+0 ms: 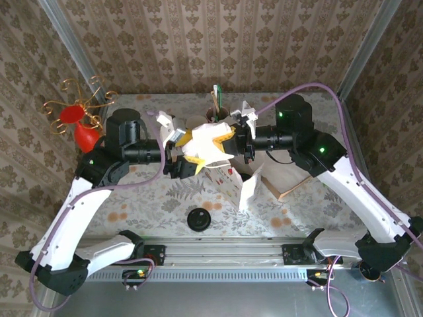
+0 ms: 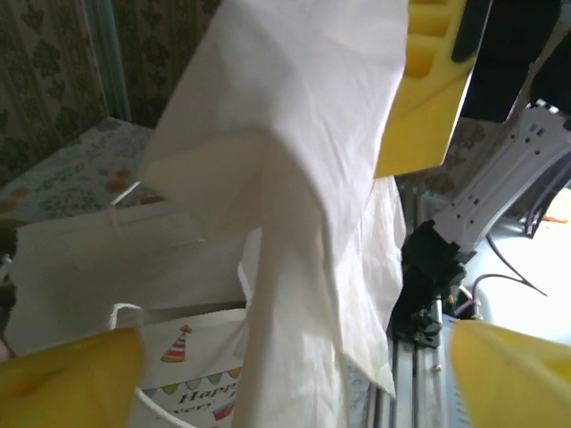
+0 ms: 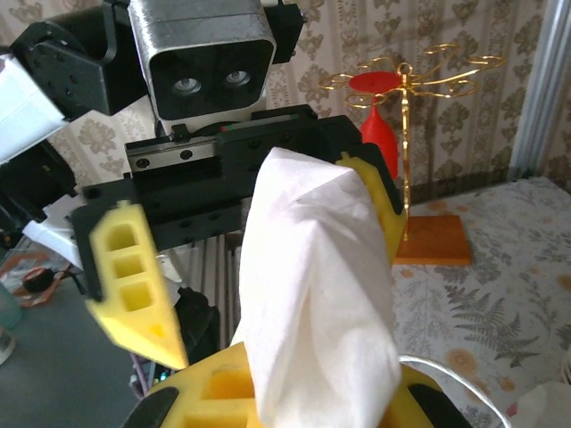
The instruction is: Pack the takeout coffee
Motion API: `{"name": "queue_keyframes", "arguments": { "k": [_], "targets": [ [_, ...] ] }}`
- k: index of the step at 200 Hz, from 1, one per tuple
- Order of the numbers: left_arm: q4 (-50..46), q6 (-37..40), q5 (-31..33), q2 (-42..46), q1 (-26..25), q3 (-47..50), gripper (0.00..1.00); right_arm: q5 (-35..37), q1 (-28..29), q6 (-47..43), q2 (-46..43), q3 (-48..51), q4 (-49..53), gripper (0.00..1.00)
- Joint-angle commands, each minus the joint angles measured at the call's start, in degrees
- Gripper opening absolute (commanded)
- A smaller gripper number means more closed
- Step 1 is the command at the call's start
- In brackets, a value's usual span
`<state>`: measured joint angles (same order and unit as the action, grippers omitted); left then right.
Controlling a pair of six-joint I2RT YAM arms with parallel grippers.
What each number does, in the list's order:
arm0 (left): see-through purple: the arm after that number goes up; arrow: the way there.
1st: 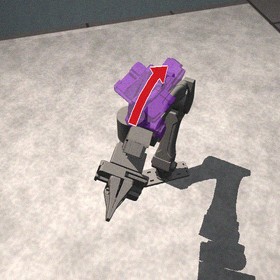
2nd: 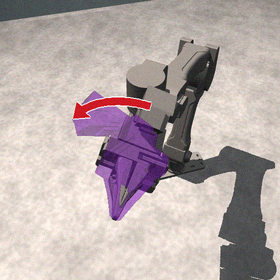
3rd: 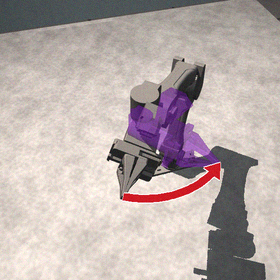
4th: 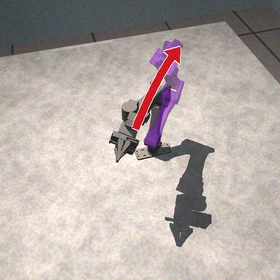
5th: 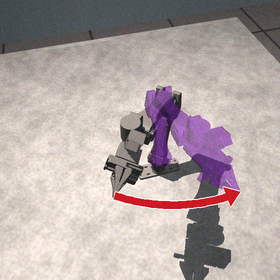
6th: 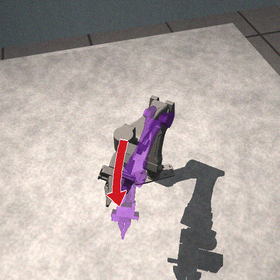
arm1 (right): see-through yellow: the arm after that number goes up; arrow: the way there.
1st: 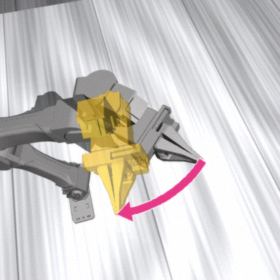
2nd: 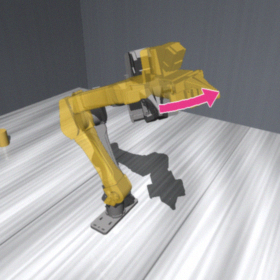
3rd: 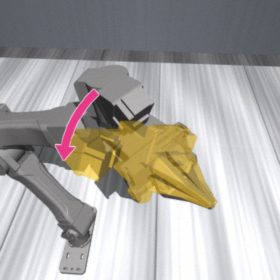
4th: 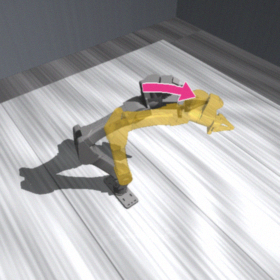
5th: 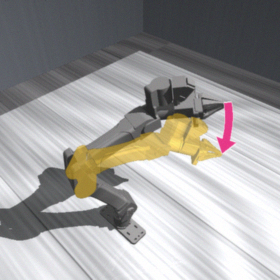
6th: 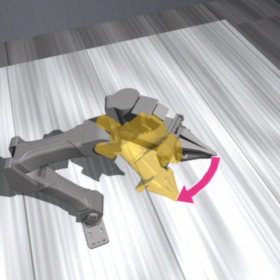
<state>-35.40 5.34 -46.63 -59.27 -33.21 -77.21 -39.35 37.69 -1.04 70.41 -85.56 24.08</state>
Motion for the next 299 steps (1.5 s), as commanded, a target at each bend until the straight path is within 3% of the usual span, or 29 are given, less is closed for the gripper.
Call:
{"name": "queue_keyframes", "arguments": {
  "k": [1, 48, 92, 131, 204, 299],
  "targets": [
    [5.08, -3.17, 1.78, 2.04, 0.97, 2.19, 1.00, 3.85, -0.16, 2.32, -1.82, 1.38, -3.22, 0.00],
    [12.12, -8.28, 9.35, 8.39, 4.30, 9.63, 1.00, 7.19, -1.31, 7.35, -4.69, 2.43, -4.54, 0.00],
    [16.88, -11.74, 23.47, 15.76, 6.55, 18.36, 1.00, 18.78, -2.26, 7.81, -7.33, 1.65, 1.29, 0.00],
    [14.79, -12.06, 30.87, 19.13, 9.53, 24.83, 1.00, 26.94, -4.46, 7.71, -8.62, -0.93, 8.74, 0.00],
    [11.72, -9.19, 31.15, 19.75, 13.12, 32.95, 1.00, 32.82, -5.18, 1.64, -0.77, -11.65, 25.82, 0.00],
    [9.12, -7.46, 30.63, 25.11, 14.48, 39.15, 1.00, 34.16, -2.11, -2.47, 8.90, -15.61, 34.95, 0.00]
  ]
}}
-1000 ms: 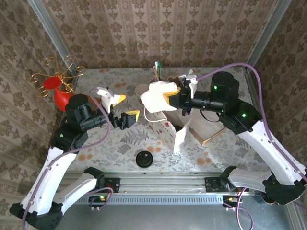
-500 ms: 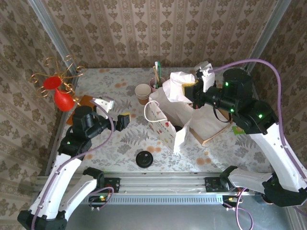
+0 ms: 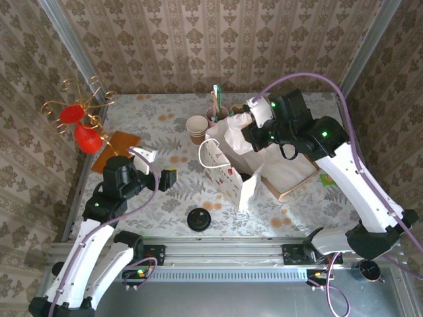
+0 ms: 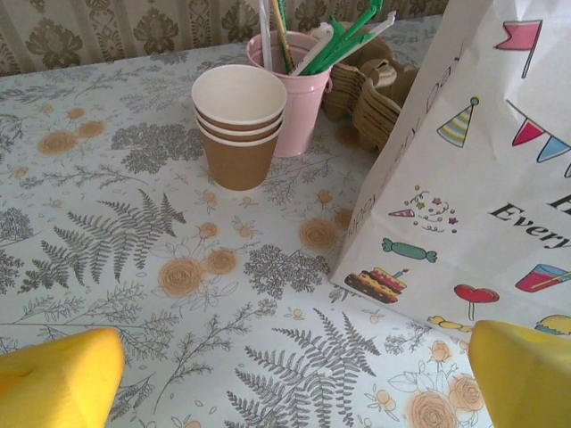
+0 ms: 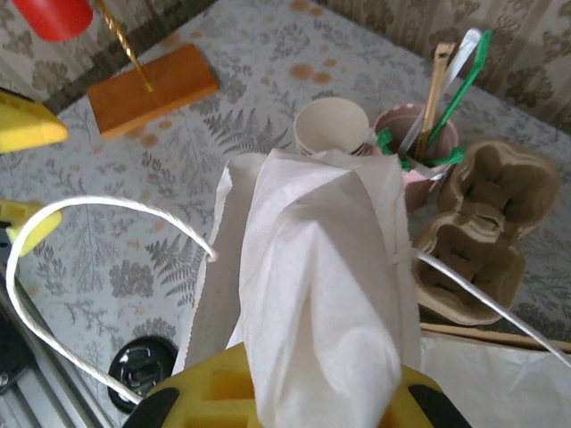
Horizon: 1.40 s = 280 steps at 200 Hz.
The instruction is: Pack the takeout coffee
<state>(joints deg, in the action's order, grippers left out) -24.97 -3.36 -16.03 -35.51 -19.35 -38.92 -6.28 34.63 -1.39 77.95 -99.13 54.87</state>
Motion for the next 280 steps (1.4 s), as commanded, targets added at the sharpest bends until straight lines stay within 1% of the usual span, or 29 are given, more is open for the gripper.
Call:
{"name": "queue_keyframes", "arguments": {
  "k": [1, 85, 184, 199, 210, 257, 280],
  "targets": [
    [-1.31, 1.24, 0.04, 1.38, 0.63, 0.90, 1.00, 1.09, 0.96, -2.17, 1.39, -2.08, 4.22, 0.00],
    [-1.16, 1.28, -0.21, 1.76, 0.55, 1.81, 1.00, -0.22, 1.84, -1.70, 8.24, -2.80, 10.36, 0.00],
    [-0.96, 1.29, 0.47, 2.18, 0.55, 2.40, 1.00, -5.60, 1.01, -0.81, 15.67, -0.63, 10.88, 0.00],
    [-0.96, 1.32, 0.31, 2.16, 0.54, 2.44, 1.00, -5.60, 0.79, -0.72, 16.87, -0.62, 11.27, 0.03],
    [-1.00, 1.35, 0.28, 2.17, 0.59, 2.44, 1.00, -5.70, 0.70, -0.81, 17.56, -0.71, 11.47, 0.08],
    [-0.82, 1.19, 0.30, 2.10, 0.59, 2.53, 1.00, -4.72, 0.44, -0.73, 17.93, -1.20, 11.80, 0.43],
    [-0.85, 1.08, 0.21, 2.02, 0.50, 2.52, 1.00, -4.19, 0.38, -0.60, 17.27, -1.33, 11.67, 0.49]
  ]
}}
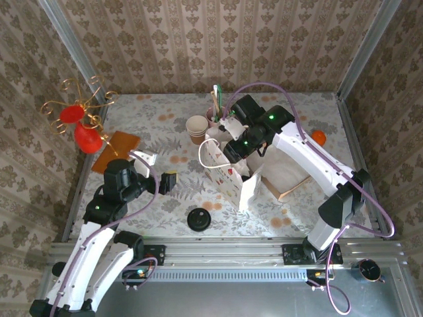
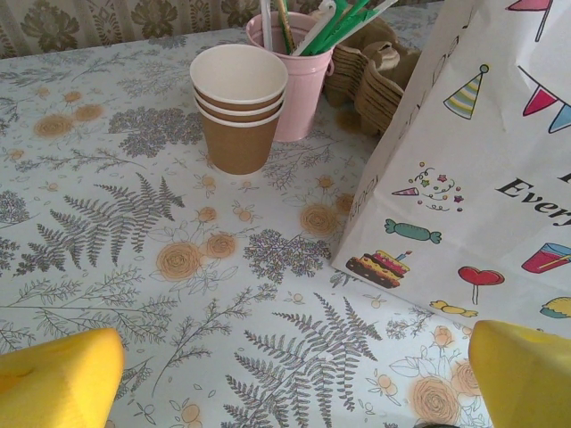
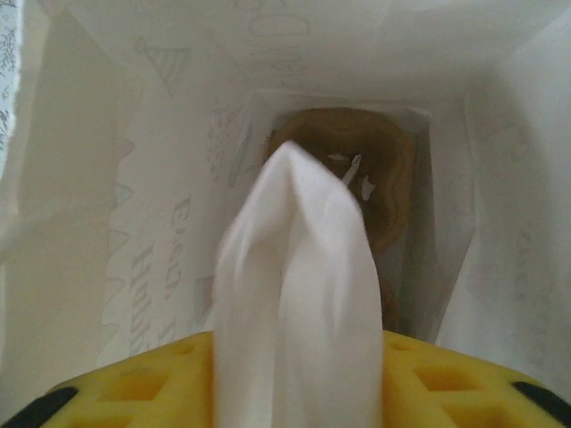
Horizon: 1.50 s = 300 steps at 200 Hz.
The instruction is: Pack the takeout coffee
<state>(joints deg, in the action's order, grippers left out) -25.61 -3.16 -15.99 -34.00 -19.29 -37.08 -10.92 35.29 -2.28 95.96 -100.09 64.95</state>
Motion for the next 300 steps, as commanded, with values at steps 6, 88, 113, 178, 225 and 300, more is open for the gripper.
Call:
{"name": "queue_keyframes", "arguments": {
  "k": [6, 88, 113, 178, 225, 300],
  "targets": [
    [-0.17, 0.88, 0.23, 0.51, 0.48, 0.74, 1.00, 0.38, -0.30, 0.26, -0.92, -0.43, 1.66, 0.50],
    [-0.06, 1.02, -0.14, 0.58, 0.48, 0.70, 1.00, 0.19, -0.70, 0.79, -3.19, -1.77, 1.61, 0.57],
    [0.10, 1.19, -1.15, 1.48, 0.39, 0.88, 1.00, -1.15, -1.51, 1.00, -4.15, -0.45, 0.25, 0.58],
    [2.75, 1.36, -7.67, 3.24, 0.44, 2.01, 1.00, -2.74, -2.07, 1.32, -8.85, 4.06, -6.93, 0.58],
    [3.19, 1.26, -7.04, 2.87, 0.48, 2.45, 1.00, -1.58, -3.36, 0.26, -13.19, 7.77, -12.98, 0.60],
    [3.38, 0.39, -9.23, -0.67, 0.22, 2.47, 1.00, -0.59, -4.43, 0.87, -21.30, 15.55, -26.45, 0.64]
  ]
}}
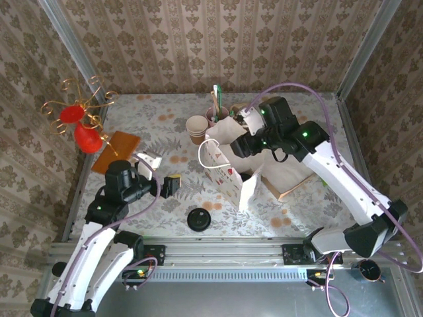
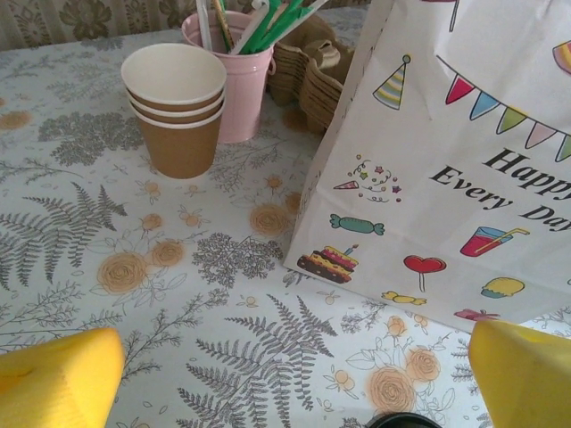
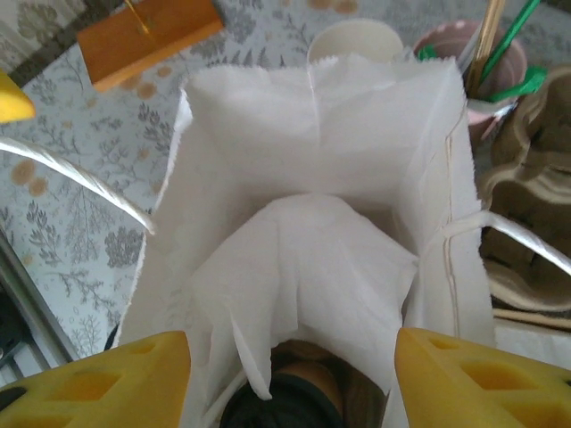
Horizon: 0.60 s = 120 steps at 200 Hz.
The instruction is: Pack the takeout coffee
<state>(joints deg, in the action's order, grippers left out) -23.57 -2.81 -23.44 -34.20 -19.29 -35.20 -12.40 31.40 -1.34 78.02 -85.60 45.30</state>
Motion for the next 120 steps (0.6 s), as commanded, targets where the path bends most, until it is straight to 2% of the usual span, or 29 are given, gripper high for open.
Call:
{"name": "queue_keyframes", "arguments": {
  "k": [1, 45, 120],
  "targets": [
    [1.39, 0.02, -1.78, -0.50, 0.26, 0.58, 1.00, 0.98, -0.59, -0.02, -3.46, 1.10, -6.98, 0.64],
    [1.42, -0.18, -2.22, -1.85, 0.30, 0.44, 1.00, 2.55, -2.11, 2.19, -7.30, 3.84, -14.08, 0.68],
    [1.54, -0.83, -4.19, -3.27, -0.03, 0.23, 1.00, 5.02, -5.12, 7.66, -9.36, 3.99, -18.93, 0.72]
  ]
}}
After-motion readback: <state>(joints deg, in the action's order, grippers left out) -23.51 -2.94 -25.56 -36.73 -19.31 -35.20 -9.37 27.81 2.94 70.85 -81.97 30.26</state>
